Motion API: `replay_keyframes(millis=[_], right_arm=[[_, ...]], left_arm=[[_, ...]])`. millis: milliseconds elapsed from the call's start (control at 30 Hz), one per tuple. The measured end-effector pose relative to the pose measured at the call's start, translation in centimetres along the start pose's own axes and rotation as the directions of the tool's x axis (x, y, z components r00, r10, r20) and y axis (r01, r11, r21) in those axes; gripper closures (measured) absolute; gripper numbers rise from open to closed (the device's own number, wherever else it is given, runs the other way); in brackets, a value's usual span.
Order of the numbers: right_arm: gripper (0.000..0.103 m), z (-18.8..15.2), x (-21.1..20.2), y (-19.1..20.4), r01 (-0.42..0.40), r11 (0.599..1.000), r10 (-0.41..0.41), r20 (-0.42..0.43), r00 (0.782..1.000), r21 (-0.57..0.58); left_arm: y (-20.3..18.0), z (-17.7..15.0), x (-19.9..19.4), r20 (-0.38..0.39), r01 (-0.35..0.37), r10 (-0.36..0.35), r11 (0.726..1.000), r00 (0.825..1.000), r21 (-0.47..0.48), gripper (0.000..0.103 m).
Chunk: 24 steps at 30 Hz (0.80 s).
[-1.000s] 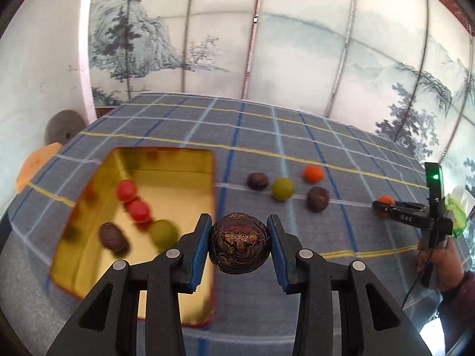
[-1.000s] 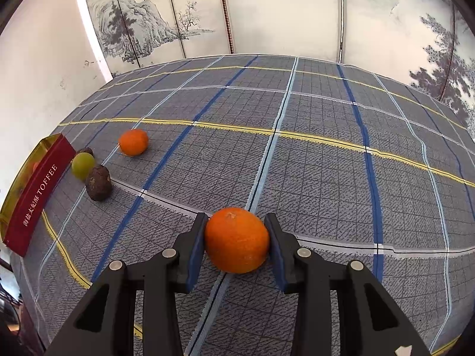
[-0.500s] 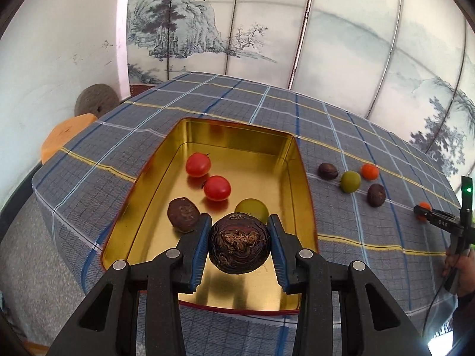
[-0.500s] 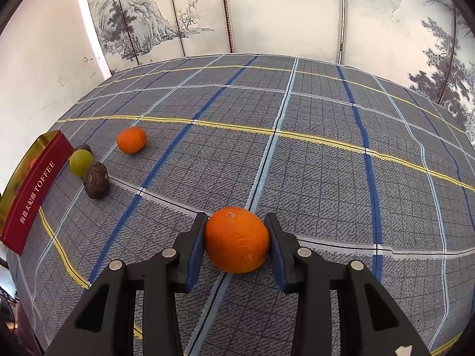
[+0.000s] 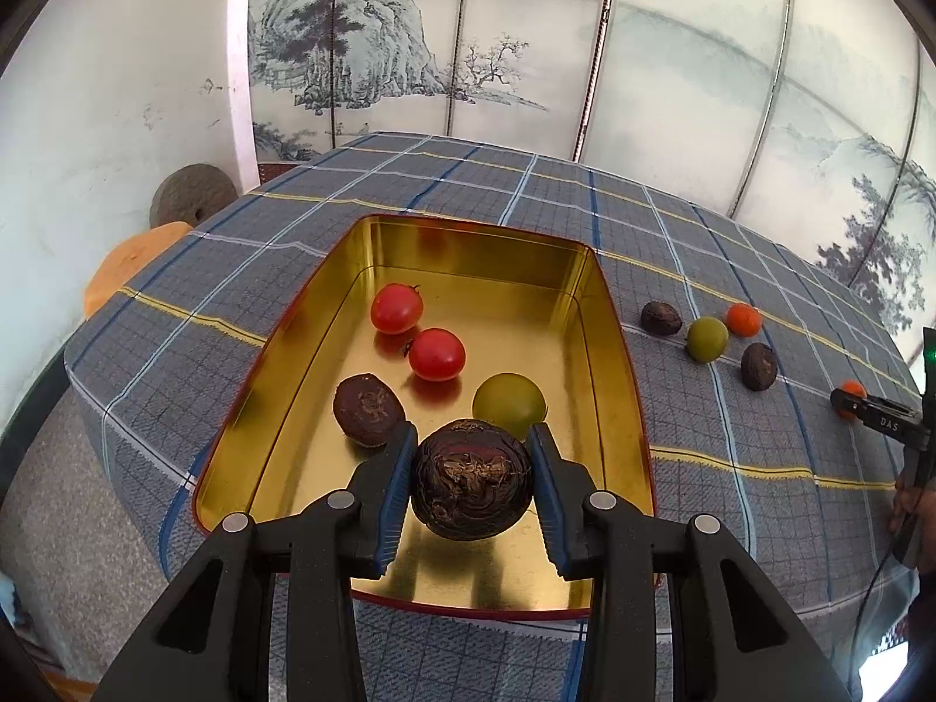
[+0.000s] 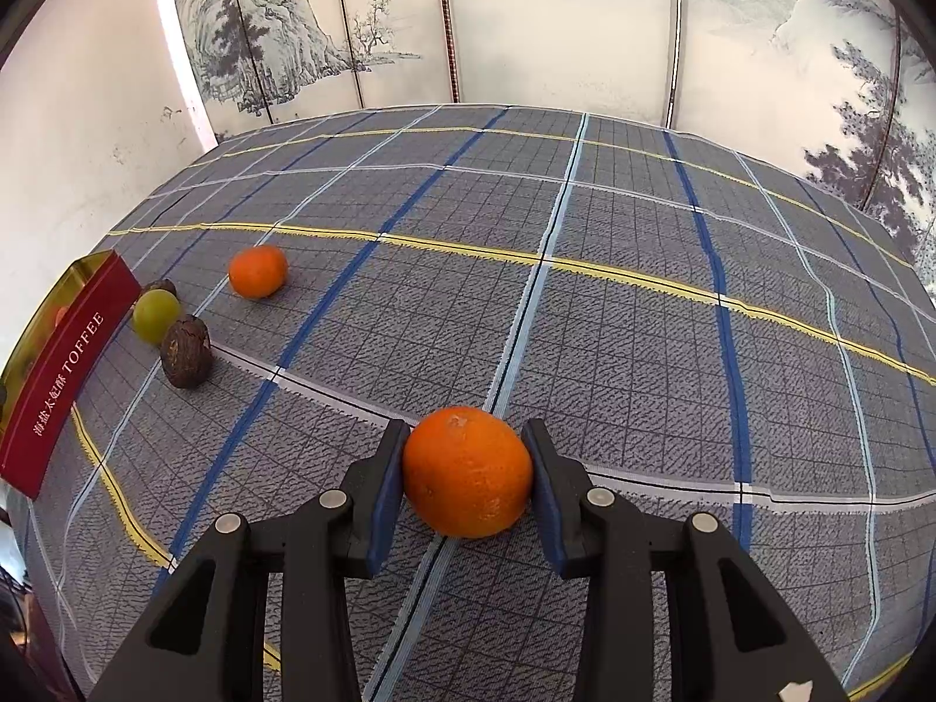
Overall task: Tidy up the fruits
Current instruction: 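Lower the dark fruit into the tin and open the left tool while the right holds the orange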
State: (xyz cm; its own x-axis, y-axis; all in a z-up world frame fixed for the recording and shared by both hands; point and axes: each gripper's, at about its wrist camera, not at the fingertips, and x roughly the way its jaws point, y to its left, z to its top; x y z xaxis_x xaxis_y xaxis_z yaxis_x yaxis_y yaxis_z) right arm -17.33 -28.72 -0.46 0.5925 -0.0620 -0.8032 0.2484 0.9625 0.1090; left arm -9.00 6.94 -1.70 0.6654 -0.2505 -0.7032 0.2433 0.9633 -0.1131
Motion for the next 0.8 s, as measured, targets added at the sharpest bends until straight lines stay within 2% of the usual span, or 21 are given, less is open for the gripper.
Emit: replay_keyframes(millis=[500,800], right_arm=[[0.066,-0.11,0.02,0.1,0.008,1.0,-0.008,-0.002,1.0,-0.006],[0.066,-0.2,0.1,0.14,0.015,1.0,-0.015,-0.003,1.0,-0.014]], left_arm=[[0.01,-0.14,0.3,-0.002,-0.007,0.007,1.0,1.0,0.007,0.063],[0.47,-0.64,0.65,0.003,-0.048,0.048,0.999,0.999,0.025,0.063]])
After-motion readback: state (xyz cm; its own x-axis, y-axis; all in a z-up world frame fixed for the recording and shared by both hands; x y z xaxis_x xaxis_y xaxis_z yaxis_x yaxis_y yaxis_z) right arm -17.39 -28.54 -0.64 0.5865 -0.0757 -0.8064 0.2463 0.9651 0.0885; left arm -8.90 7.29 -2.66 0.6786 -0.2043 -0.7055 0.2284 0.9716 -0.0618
